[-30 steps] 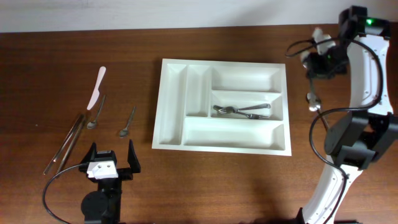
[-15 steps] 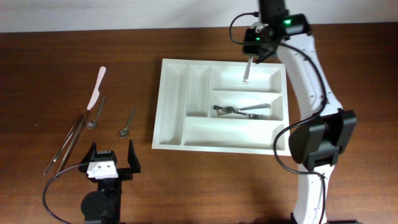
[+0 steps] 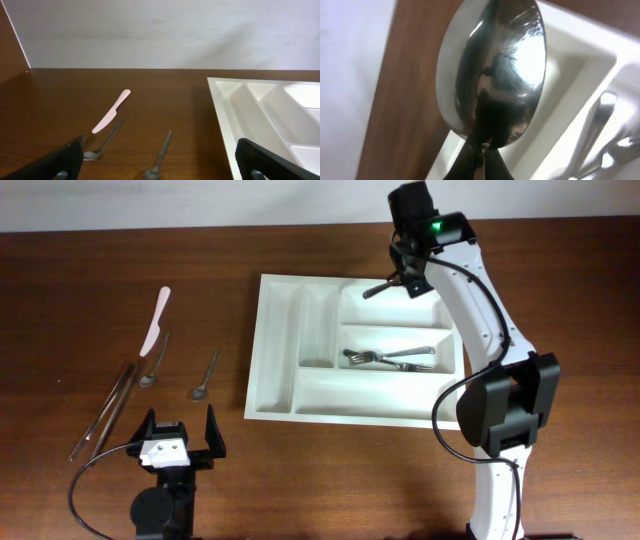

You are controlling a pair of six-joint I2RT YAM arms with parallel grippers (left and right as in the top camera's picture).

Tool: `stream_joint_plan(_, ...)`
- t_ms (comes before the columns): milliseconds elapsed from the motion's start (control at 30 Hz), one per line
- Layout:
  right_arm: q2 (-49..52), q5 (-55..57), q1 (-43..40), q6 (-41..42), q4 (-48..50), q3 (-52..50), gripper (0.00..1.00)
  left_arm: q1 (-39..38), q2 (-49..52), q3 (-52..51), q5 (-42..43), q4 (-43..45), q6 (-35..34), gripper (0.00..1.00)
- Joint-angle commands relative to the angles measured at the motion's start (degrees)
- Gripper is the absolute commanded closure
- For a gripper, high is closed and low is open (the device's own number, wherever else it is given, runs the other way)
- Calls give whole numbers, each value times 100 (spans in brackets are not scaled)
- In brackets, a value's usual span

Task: Pack container
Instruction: 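Carry the spoon into the tray's upper right compartment and release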

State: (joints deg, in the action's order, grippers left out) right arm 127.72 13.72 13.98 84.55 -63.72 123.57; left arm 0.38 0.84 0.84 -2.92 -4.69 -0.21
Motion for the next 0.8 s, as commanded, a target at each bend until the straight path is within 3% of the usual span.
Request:
stream_joint_plan(0,55,-424,20,844,382,-518,96,-24,-50,-26,61,0,-17,1)
stream_joint_plan(167,63,-730,22,1023,896,-1019,96,-22,-50,-26,61,0,-17,1)
stream_joint_plan(600,184,-535,-7,1344,957,-1043,96,-22,-50,-26,61,0,-17,1)
stream_joint_plan(633,192,-540,-24,1342,957,-1043,94,-22,-50,-26,63,0,-17,1)
stream_joint_plan(767,188,-507,-76,925,1102,-1043,54,-24,-50,-26,61,0,-17,1)
